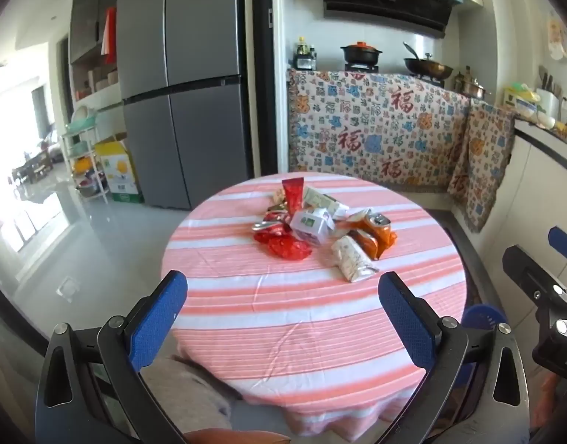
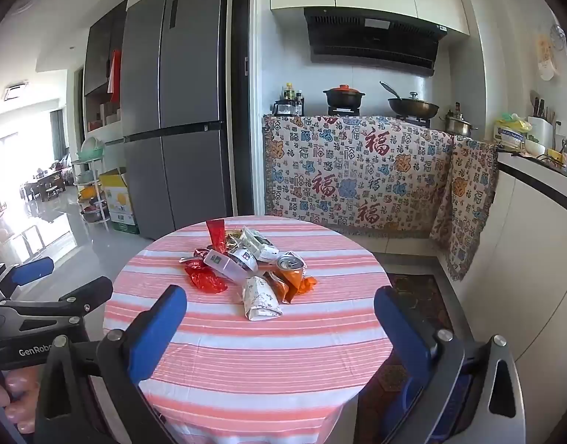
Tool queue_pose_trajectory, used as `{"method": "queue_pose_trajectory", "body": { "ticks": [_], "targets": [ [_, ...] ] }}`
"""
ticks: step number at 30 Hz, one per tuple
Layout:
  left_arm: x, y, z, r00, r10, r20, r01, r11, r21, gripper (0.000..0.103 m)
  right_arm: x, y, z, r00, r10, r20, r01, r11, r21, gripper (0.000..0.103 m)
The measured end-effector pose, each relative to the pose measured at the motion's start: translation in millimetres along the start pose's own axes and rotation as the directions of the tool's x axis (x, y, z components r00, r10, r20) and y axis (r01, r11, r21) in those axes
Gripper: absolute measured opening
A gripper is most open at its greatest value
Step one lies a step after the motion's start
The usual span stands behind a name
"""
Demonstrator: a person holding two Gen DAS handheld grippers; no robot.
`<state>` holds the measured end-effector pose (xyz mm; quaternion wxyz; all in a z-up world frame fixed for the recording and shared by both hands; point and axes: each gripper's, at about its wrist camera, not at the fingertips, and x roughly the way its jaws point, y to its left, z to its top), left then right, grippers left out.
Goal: Collect trash
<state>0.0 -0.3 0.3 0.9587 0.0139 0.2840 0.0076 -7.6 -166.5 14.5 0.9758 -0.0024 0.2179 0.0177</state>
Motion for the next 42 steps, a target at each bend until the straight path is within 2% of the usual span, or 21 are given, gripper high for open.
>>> {"method": "queue_pose_trajectory", "body": {
  "ticks": [42],
  "targets": [
    [3.9,-6.4,-3.6,1.000,-0.026,-0.017,0.026,1.000,0.013,0.103,9.9,1.8,-3.7,0.999,-0.029,-0.026,0.029,1.000,0.002,0.103]
  ]
}}
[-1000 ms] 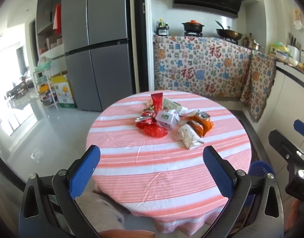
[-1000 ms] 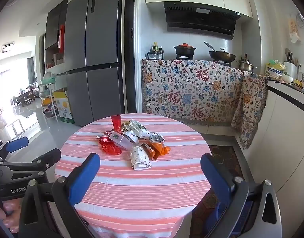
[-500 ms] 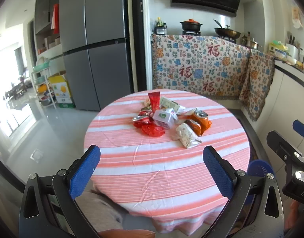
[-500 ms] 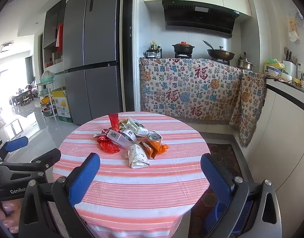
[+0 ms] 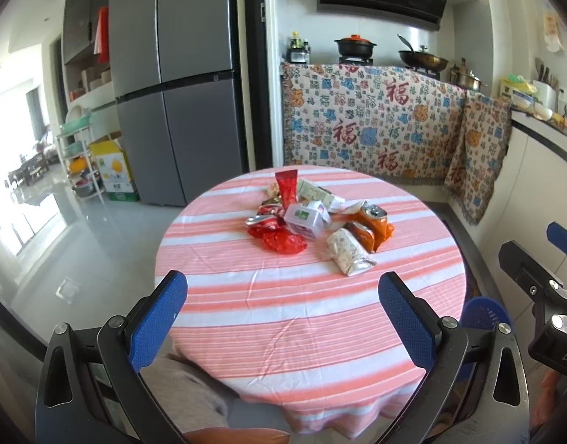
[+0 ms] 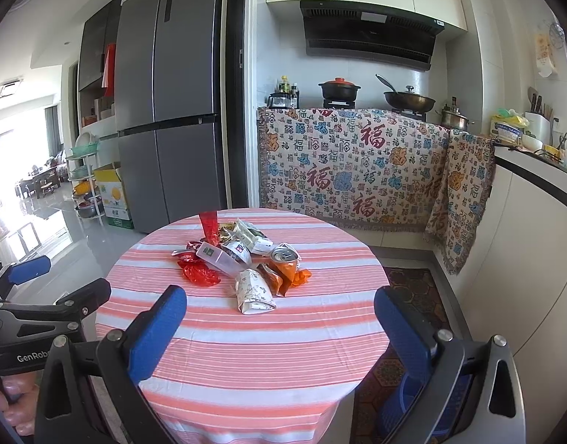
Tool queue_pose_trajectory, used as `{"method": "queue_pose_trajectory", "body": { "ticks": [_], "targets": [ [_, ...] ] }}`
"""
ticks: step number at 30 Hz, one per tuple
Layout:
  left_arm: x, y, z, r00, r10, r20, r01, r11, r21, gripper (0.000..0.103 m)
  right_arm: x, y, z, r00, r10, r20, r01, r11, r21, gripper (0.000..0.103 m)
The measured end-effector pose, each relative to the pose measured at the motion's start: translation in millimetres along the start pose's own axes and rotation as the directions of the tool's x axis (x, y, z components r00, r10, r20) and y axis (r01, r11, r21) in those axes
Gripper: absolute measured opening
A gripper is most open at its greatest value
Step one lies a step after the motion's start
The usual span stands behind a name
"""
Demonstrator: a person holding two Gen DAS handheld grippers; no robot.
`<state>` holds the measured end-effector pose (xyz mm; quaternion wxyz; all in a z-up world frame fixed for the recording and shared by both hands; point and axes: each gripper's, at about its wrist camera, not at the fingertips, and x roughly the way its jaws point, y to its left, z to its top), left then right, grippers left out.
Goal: Collect trash
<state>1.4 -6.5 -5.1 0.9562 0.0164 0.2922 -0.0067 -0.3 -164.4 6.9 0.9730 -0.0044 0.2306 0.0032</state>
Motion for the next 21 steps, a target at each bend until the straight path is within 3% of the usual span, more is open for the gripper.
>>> {"method": "queue_pose_trajectory", "body": {
  "ticks": [21],
  "targets": [
    [2.0,-3.7,-2.2,1.000,0.006,-0.002,-0.006,1.000,-0.002,0.103,2.4,-2.2,-1.4,1.000,-0.006,-0.003,0.006,1.000,0.006,0.103]
  ]
}}
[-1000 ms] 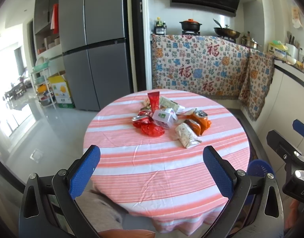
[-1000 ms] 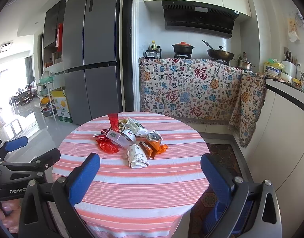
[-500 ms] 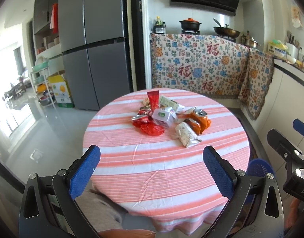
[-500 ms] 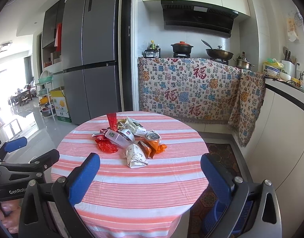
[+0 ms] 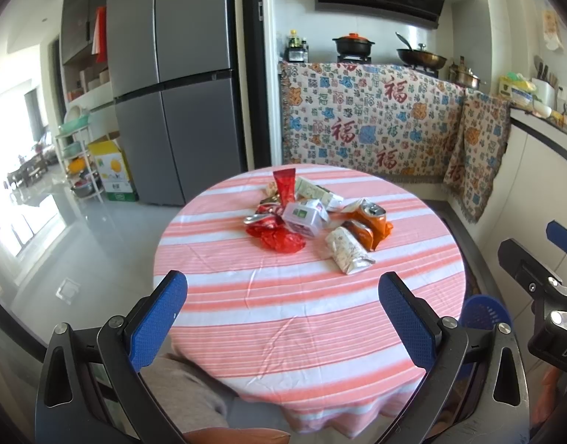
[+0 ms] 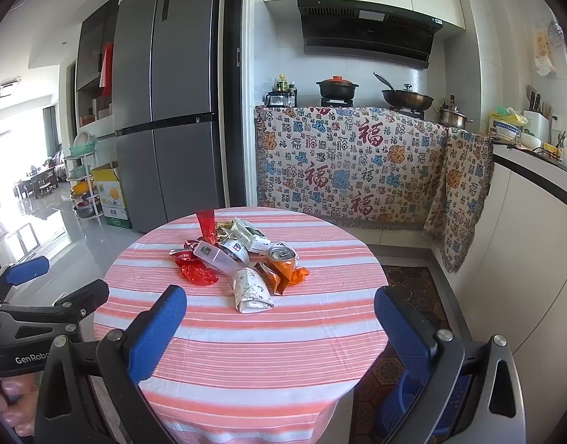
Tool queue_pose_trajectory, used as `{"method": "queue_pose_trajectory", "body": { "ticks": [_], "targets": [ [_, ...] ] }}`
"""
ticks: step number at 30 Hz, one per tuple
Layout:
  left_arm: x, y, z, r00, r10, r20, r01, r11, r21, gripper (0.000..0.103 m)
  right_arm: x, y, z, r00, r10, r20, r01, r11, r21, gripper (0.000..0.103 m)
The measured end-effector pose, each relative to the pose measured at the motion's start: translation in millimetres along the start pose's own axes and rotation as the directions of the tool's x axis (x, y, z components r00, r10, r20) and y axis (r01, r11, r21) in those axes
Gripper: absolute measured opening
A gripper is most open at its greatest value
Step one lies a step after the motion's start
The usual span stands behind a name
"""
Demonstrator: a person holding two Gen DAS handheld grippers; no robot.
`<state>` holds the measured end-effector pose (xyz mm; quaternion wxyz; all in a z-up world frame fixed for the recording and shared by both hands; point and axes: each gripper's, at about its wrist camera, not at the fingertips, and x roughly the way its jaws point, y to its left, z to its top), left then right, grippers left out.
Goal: Collect trash
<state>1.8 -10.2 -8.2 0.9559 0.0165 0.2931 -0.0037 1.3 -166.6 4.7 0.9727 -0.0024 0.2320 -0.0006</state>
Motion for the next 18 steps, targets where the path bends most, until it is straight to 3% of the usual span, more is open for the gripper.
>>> {"method": "queue_pose_trajectory", "body": {
  "ticks": [18],
  "targets": [
    [7.9,7.5,-0.1,1.000,0.018,-0.017,-0.019,0.999,-0.026,0.103,0.5,1.3,-0.2,1.000,-0.003,-0.005,0.003,1.000,0.000,0.103]
  ]
}}
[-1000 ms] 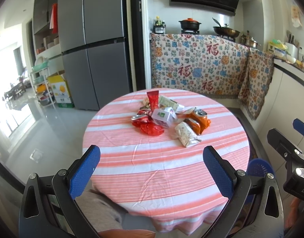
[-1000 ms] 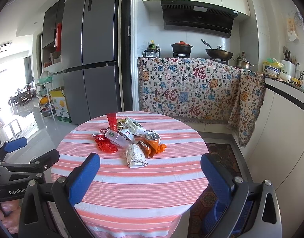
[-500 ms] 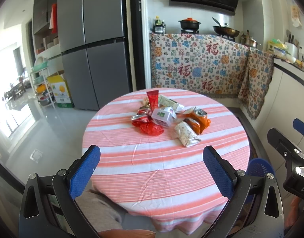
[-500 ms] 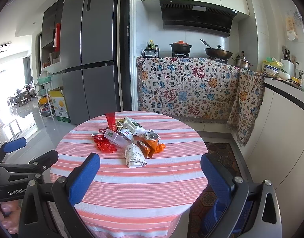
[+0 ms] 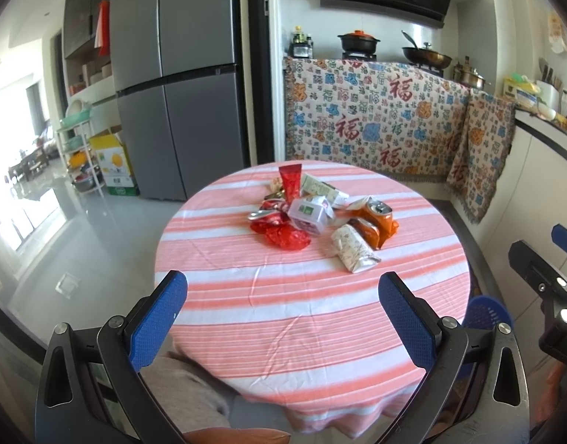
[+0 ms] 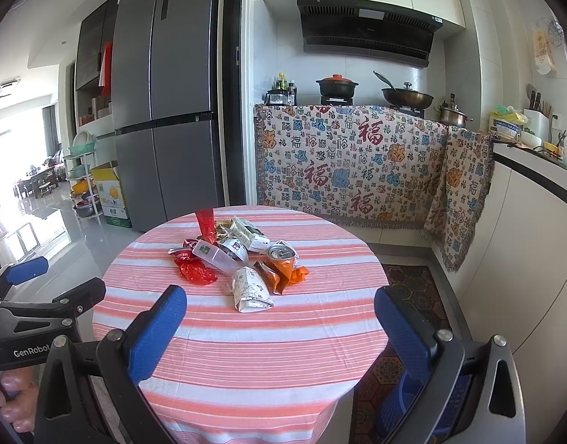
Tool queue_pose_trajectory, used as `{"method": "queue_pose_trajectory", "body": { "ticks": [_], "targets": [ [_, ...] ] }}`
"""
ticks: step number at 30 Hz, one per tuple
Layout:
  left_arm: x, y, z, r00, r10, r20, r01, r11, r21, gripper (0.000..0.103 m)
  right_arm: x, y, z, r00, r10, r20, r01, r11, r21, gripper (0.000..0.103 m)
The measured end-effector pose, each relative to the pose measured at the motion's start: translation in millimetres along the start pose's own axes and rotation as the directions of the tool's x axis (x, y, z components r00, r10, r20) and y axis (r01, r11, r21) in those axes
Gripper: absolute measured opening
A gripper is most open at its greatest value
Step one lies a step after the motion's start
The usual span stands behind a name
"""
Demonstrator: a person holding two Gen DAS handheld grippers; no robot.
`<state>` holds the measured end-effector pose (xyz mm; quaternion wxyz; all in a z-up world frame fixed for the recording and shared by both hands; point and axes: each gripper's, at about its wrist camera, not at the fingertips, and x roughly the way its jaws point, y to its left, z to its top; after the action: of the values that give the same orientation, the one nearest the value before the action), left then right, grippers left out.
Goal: Collect trash
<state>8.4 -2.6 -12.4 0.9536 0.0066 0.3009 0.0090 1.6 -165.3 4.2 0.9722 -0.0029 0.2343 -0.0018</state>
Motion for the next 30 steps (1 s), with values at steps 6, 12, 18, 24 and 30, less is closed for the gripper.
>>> {"method": "queue_pose_trajectory", "body": {
  "ticks": [6,12,18,24,30],
  "targets": [
    [19.8,16.6,0.6,1.000,-0.001,-0.026,0.000,0.999,-0.033,0.103,12.7,-0.8,-3.1,1.000,0.011,-0.026,-0.011,1.000,0.007,0.103],
    [48.8,32.7,-2.6,0.998,0.012,-0.061,-0.017,0.997,-0.072,0.103,34.4,-2.0,-8.5,0.997,0.027,-0.065,-0.026,0.999,0.019,0.103],
    [85.6,31.4,-13.4,0.994,0.012,-0.110,-0.021,0.996,-0.084,0.103,67.1,-6.1,-22.4,0.990,0.067,-0.123,-0.062,0.997,0.047,0.103],
    [122.1,27.8,-26.4,0.984,0.006,-0.178,-0.022,0.996,-0.090,0.103,125.5,-3.1,-39.7,0.970,0.142,-0.198,-0.134,0.990,0.054,0.103],
    [145.9,36.0,-36.7,0.975,0.029,-0.221,-0.049,0.995,-0.087,0.103,217.5,8.9,-52.7,0.903,0.263,-0.340,-0.236,0.964,0.118,0.103]
  ]
}}
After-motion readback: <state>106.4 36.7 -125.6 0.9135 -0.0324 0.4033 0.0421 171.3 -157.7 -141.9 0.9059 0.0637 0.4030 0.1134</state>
